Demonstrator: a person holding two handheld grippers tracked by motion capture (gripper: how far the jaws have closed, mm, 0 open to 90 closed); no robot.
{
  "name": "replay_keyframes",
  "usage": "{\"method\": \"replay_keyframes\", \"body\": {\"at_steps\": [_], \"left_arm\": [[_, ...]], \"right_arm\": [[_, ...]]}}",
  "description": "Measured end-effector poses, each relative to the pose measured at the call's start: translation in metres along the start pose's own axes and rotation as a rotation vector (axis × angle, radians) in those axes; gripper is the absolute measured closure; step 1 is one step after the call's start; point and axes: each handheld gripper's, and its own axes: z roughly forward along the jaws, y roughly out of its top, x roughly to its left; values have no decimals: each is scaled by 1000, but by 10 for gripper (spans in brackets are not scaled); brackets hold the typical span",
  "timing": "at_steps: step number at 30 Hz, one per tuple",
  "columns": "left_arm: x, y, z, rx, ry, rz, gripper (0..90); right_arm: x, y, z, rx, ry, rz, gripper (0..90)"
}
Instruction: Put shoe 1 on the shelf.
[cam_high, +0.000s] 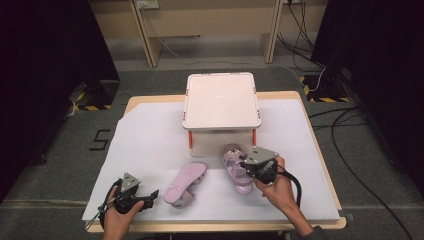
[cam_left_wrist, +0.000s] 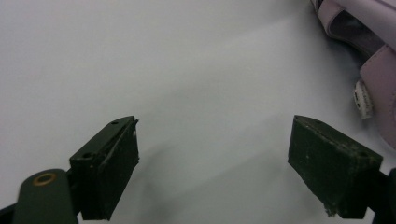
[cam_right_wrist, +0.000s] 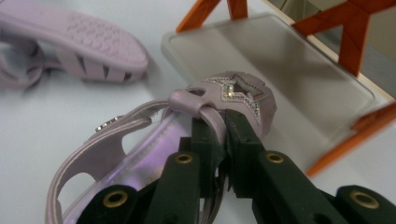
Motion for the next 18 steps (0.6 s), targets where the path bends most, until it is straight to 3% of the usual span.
{"method": "replay_keyframes", "body": {"at_steps": [9,18], "left_arm": [[-1,0,0,4,-7,7,157],[-2,0,1,3,-12,9,158]], "right_arm": [[0,22,54,-29,-32,31,836],[-5,30,87,-21,-73,63,824]]}}
